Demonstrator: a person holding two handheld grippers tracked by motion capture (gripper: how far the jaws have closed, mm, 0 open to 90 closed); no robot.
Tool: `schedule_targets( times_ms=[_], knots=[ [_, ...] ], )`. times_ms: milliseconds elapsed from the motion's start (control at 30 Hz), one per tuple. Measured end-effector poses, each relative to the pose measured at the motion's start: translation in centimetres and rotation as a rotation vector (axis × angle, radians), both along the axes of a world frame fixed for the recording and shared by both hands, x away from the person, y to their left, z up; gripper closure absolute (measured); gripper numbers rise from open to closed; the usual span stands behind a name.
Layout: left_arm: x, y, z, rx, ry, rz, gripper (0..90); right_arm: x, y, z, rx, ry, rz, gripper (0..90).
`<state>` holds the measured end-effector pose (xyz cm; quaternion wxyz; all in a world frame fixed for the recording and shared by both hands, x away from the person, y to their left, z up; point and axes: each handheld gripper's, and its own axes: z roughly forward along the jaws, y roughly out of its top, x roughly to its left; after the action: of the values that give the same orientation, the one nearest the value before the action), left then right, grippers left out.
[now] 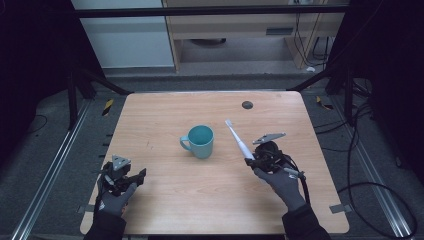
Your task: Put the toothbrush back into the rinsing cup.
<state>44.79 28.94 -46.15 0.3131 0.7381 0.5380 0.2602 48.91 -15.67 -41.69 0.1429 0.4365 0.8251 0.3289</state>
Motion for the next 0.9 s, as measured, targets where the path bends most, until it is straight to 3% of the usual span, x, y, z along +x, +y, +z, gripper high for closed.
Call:
schedule_targets(
  times_ms=[400, 900],
  knots=[
    [0.0, 0.1, 0.0, -0.003, -0.001, 0.005, 37.9, 0.9, 1.2, 2.7, 0.138, -0.138, -0.063, 66.4],
    [0.0, 0.2, 0.0, -0.004, -0.004, 0.008, 37.7, 2.5, 2.9, 5.2, 0.255, -0.265, -0.094, 66.3]
  ],
)
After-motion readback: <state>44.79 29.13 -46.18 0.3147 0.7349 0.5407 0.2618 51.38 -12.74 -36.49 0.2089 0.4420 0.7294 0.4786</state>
